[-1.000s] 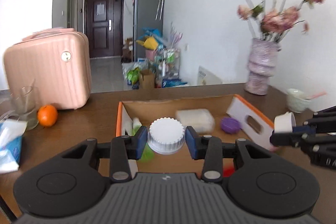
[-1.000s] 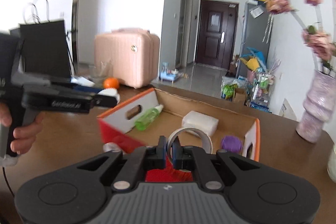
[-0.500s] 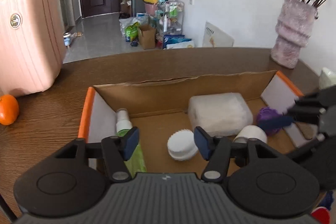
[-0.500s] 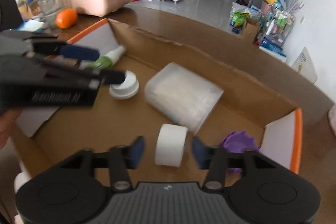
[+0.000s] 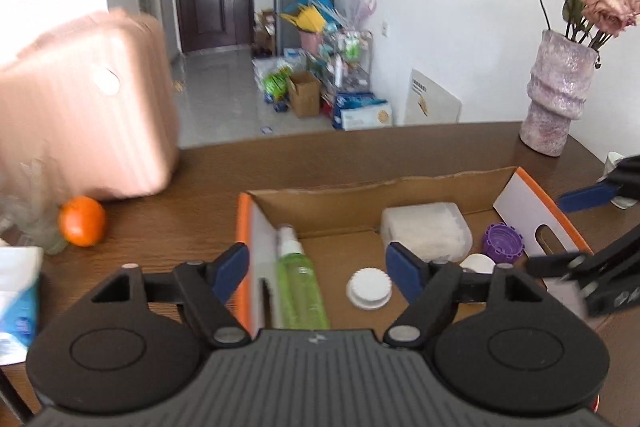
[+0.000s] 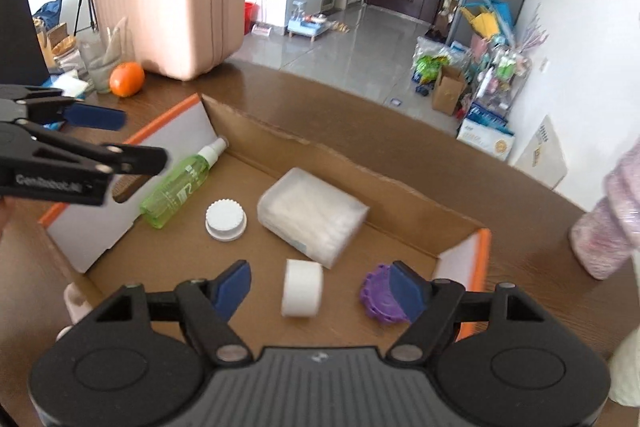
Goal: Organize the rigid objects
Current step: 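Withdraw both tools from the box back toward the table items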
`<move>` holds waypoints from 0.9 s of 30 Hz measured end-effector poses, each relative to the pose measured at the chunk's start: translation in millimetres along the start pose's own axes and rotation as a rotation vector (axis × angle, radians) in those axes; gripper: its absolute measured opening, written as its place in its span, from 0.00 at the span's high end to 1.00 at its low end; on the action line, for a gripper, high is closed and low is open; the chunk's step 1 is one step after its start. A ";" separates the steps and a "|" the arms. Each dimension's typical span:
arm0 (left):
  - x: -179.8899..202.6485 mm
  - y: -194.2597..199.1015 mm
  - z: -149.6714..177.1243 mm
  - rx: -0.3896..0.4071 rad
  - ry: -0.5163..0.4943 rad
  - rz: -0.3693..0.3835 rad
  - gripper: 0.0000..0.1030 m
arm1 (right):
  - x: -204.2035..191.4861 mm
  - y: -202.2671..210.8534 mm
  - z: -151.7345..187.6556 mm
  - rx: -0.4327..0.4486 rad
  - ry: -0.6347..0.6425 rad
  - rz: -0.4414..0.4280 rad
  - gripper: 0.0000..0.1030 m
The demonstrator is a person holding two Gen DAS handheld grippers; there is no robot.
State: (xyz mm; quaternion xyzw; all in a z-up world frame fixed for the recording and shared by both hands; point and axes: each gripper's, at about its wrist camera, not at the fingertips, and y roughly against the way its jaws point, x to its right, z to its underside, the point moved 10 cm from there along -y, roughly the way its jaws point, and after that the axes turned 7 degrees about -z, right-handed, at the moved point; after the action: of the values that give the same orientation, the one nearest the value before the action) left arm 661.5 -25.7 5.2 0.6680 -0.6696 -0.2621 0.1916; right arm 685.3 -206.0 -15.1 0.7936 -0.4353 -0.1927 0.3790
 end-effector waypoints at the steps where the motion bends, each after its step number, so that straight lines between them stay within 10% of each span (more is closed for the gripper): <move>1: -2.1 12.1 0.1 0.011 -0.001 -0.004 0.21 | 0.9 12.4 0.3 0.014 0.000 0.009 0.24; 14: -31.3 169.9 32.4 0.212 0.048 -0.038 0.08 | -24.1 155.6 48.4 0.210 -0.017 0.066 0.16; 27: -54.8 299.0 176.4 0.336 0.125 -0.089 0.00 | -111.4 248.0 186.9 0.529 -0.133 0.143 0.13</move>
State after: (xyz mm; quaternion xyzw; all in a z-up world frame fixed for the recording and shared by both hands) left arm 318.9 36.7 52.7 0.7347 -0.6604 -0.1127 0.1068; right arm 370.4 -276.7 53.6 0.8179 -0.5492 -0.0966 0.1420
